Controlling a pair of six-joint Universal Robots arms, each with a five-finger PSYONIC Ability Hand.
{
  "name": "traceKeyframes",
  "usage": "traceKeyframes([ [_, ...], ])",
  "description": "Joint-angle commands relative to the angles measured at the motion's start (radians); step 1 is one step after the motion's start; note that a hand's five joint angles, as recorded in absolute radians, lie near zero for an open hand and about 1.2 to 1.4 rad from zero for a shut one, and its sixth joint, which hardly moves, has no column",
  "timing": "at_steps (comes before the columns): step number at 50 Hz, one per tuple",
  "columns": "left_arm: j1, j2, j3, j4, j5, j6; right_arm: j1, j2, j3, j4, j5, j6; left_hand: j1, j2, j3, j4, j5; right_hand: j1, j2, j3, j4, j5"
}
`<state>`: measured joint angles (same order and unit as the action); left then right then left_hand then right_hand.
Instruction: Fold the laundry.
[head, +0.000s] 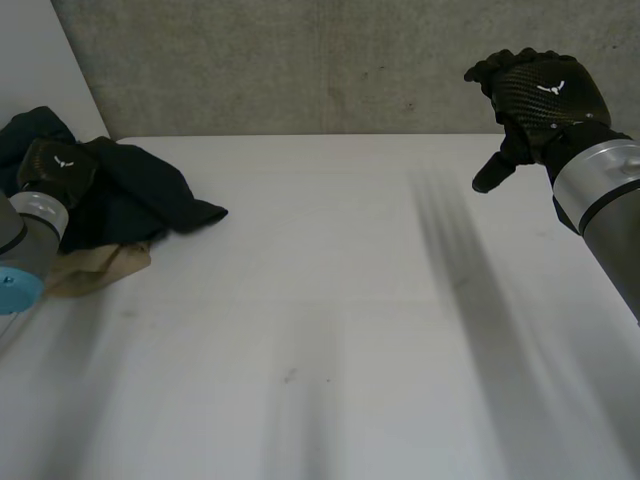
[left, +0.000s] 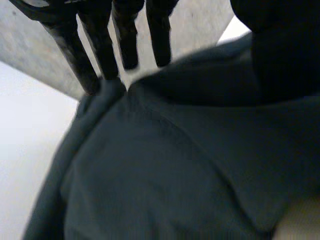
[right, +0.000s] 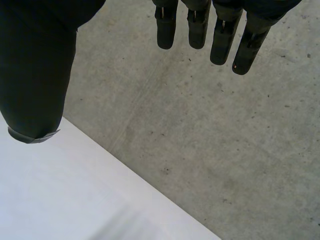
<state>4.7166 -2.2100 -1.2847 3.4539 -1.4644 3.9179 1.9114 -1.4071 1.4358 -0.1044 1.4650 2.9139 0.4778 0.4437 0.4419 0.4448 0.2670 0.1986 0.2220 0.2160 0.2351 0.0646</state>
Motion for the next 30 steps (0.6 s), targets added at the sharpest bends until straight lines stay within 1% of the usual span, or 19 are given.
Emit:
traceKeyframes([
  [1,-0.006,-0.034,0.041,0.024,-0.005,-0.008,0.000,0.008,0.000,0.000,0.000,-0.002,0.917,0.951,0.953,0.950,0.953,-0.024,-0.048,-0.041,-0.061,-0.065],
  [5,-0.050,-0.020,0.038,0.034,-0.020,-0.020,-0.002,0.014,-0.002,0.000,0.000,-0.004,0.918,0.953,0.954,0.951,0.955,-0.024,-0.048,-0.041,-0.061,-0.065],
  [6,-0.102,0.005,0.032,0.036,-0.031,-0.026,-0.002,0.014,-0.003,-0.001,0.000,-0.004,0.918,0.953,0.954,0.951,0.955,-0.024,-0.048,-0.041,-0.061,-0.065],
  [9,-0.186,0.084,0.012,0.041,-0.056,-0.043,-0.003,0.014,-0.009,-0.001,0.001,-0.004,0.918,0.953,0.954,0.951,0.955,-0.024,-0.048,-0.041,-0.061,-0.065],
  [10,-0.241,0.134,-0.008,0.045,-0.068,-0.067,-0.003,0.014,-0.009,-0.001,0.001,-0.004,0.918,0.953,0.954,0.951,0.955,-0.024,-0.048,-0.041,-0.061,-0.065],
  [12,-0.297,0.183,-0.034,0.051,-0.073,-0.103,-0.006,0.014,-0.011,-0.001,0.001,-0.004,0.918,0.953,0.954,0.951,0.955,-0.024,-0.048,-0.041,-0.061,-0.065],
  [13,-0.326,0.203,-0.047,0.056,-0.073,-0.126,-0.009,0.014,-0.014,-0.001,0.003,-0.004,0.918,0.953,0.954,0.951,0.955,-0.024,-0.048,-0.041,-0.061,-0.065],
  [14,-0.387,0.238,-0.070,0.065,-0.073,-0.173,-0.011,0.014,-0.015,-0.001,0.003,-0.002,0.918,0.953,0.954,0.951,0.955,-0.024,-0.048,-0.041,-0.061,-0.065],
  [16,-0.450,0.265,-0.087,0.070,-0.073,-0.227,-0.012,0.014,-0.017,-0.001,0.003,-0.002,0.918,0.953,0.954,0.951,0.955,-0.024,-0.048,-0.041,-0.061,-0.065],
  [17,-0.514,0.279,-0.103,0.067,-0.076,-0.283,-0.014,0.013,-0.017,-0.001,0.003,-0.002,0.918,0.953,0.954,0.951,0.955,-0.024,-0.048,-0.041,-0.061,-0.065],
  [19,-0.578,0.279,-0.117,0.062,-0.076,-0.340,-0.015,0.013,-0.017,-0.001,0.005,-0.002,0.918,0.953,0.954,0.951,0.955,-0.024,-0.048,-0.041,-0.061,-0.065],
  [20,-0.608,0.274,-0.123,0.060,-0.074,-0.366,-0.015,0.013,-0.018,-0.001,0.005,-0.002,0.918,0.953,0.954,0.951,0.955,-0.024,-0.048,-0.041,-0.061,-0.065],
  [21,-0.663,0.259,-0.134,0.059,-0.073,-0.418,-0.015,0.011,-0.018,-0.001,0.006,-0.004,0.918,0.953,0.954,0.951,0.955,-0.024,-0.048,-0.041,-0.061,-0.065],
  [24,-0.746,0.205,-0.140,0.051,-0.073,-0.489,-0.015,0.011,-0.018,-0.001,0.009,-0.004,0.918,0.953,0.954,0.951,0.955,-0.024,-0.048,-0.041,-0.061,-0.065],
  [25,-0.801,0.163,-0.139,0.042,-0.071,-0.530,-0.015,0.010,-0.020,-0.001,0.009,-0.004,0.918,0.953,0.954,0.951,0.955,-0.024,-0.048,-0.041,-0.061,-0.065],
  [26,-0.825,0.141,-0.136,0.036,-0.071,-0.548,-0.015,0.010,-0.021,-0.001,0.009,-0.004,0.826,0.860,0.862,0.859,0.862,-0.024,-0.048,-0.041,-0.061,-0.065],
  [27,-0.842,0.125,-0.133,0.027,-0.070,-0.557,-0.015,0.010,-0.022,-0.001,0.011,-0.004,0.505,0.539,0.541,0.538,0.541,-0.024,-0.048,-0.041,-0.061,-0.065],
  [29,-0.865,0.102,-0.127,-0.001,-0.076,-0.568,-0.015,0.010,-0.022,-0.001,0.011,-0.004,-0.303,-0.269,-0.267,-0.270,-0.267,-0.024,-0.048,-0.041,-0.061,-0.065],
  [30,-0.862,0.099,-0.124,-0.007,-0.077,-0.572,-0.015,0.010,-0.022,-0.001,0.009,-0.004,-0.239,-0.205,-0.203,-0.206,-0.203,-0.024,-0.048,-0.041,-0.061,-0.065],
])
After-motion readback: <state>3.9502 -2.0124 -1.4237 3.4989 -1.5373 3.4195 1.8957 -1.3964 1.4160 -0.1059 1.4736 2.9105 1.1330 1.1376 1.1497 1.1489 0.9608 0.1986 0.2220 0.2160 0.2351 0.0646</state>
